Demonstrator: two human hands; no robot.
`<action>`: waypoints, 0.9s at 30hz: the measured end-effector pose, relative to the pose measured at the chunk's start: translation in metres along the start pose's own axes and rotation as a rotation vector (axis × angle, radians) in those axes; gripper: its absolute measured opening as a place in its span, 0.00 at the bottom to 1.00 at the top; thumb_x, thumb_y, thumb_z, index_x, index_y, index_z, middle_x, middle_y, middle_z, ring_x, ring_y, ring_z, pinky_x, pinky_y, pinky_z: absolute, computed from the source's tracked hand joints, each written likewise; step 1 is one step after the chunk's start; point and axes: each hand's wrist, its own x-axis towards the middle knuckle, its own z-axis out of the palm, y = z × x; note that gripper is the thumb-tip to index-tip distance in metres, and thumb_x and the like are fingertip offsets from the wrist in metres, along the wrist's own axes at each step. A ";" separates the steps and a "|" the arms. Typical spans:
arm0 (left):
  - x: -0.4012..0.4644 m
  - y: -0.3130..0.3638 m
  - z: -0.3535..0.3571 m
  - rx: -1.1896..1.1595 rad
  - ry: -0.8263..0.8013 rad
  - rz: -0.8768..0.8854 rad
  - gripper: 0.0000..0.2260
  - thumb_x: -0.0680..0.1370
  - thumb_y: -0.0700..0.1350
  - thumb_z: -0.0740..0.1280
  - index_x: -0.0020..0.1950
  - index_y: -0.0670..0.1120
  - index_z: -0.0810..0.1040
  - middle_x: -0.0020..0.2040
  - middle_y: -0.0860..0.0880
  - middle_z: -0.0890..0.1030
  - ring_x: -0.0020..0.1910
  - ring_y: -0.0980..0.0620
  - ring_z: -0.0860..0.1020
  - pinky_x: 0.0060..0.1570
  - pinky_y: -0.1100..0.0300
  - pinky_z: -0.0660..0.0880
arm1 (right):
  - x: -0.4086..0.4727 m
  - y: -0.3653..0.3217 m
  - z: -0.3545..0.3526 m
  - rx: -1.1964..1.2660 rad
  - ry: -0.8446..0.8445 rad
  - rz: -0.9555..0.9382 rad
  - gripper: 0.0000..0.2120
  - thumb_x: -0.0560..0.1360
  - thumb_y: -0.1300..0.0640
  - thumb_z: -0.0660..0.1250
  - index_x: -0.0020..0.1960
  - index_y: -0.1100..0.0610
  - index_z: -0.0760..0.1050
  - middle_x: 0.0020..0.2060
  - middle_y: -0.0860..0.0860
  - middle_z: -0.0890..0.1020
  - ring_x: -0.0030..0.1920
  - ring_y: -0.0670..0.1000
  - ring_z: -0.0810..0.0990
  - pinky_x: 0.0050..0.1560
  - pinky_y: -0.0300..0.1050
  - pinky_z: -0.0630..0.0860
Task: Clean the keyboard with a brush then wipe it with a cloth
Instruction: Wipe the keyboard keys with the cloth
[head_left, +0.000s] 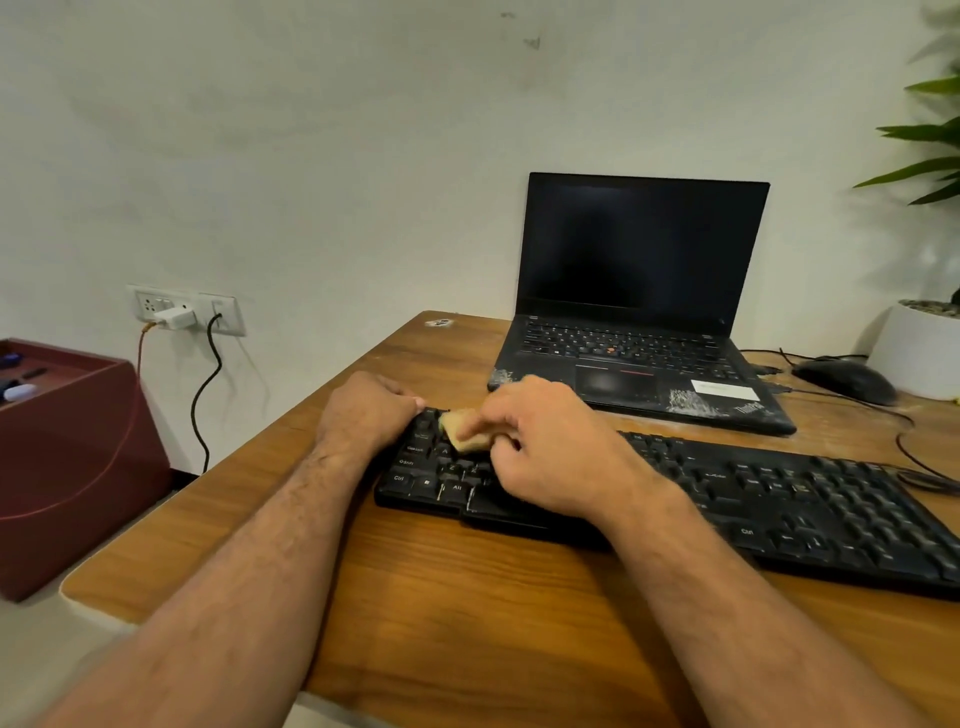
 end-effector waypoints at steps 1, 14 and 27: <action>0.000 0.000 0.000 0.004 -0.004 -0.003 0.07 0.76 0.49 0.73 0.38 0.53 0.80 0.40 0.51 0.82 0.48 0.48 0.81 0.61 0.46 0.76 | 0.003 0.000 0.004 -0.029 -0.005 -0.009 0.20 0.79 0.60 0.62 0.67 0.45 0.78 0.64 0.45 0.80 0.61 0.44 0.74 0.66 0.36 0.66; 0.002 0.002 0.000 0.021 0.007 -0.007 0.03 0.75 0.49 0.72 0.44 0.51 0.86 0.47 0.48 0.85 0.49 0.48 0.81 0.57 0.49 0.78 | -0.004 -0.008 0.016 0.182 -0.113 -0.064 0.11 0.79 0.54 0.68 0.58 0.41 0.84 0.60 0.40 0.84 0.59 0.41 0.80 0.64 0.41 0.76; 0.002 0.002 0.000 0.032 -0.017 -0.009 0.05 0.77 0.49 0.72 0.42 0.51 0.83 0.44 0.49 0.83 0.50 0.48 0.80 0.62 0.47 0.76 | 0.017 0.009 0.018 0.017 -0.018 0.164 0.14 0.81 0.54 0.65 0.64 0.45 0.81 0.62 0.47 0.83 0.59 0.48 0.80 0.65 0.45 0.75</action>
